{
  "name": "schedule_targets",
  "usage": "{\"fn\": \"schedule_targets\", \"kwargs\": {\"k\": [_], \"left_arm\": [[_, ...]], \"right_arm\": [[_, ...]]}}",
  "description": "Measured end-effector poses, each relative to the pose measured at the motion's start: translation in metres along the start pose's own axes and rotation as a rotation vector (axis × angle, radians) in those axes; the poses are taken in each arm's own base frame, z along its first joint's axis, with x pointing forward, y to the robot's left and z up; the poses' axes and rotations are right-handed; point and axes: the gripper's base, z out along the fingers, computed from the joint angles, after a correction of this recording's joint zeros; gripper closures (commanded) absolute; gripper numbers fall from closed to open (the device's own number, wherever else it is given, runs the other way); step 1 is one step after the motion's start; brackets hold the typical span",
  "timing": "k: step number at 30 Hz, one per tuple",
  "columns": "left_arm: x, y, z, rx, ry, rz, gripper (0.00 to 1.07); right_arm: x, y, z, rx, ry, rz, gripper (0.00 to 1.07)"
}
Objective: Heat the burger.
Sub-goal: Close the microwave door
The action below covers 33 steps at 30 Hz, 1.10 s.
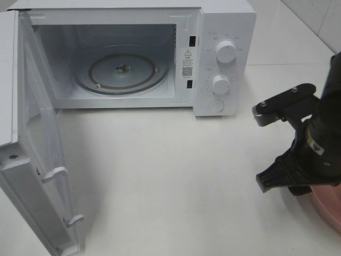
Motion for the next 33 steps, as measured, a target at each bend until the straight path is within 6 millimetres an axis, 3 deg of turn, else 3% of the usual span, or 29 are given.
{"fn": "schedule_targets", "kwargs": {"k": [4,11,33], "left_arm": [[0.0,0.0,0.0,0.0,0.0,0.0,0.07],[0.0,0.0,0.0,0.0,0.0,0.0,0.07],[0.0,0.0,0.0,0.0,0.0,0.0,0.07]], "right_arm": [[0.004,-0.004,-0.016,-0.076,-0.045,-0.014,0.49],[0.021,-0.014,-0.057,-0.268,-0.153,-0.051,0.32],[0.078,-0.052,-0.106,-0.369,-0.212,-0.01,0.31]]}}
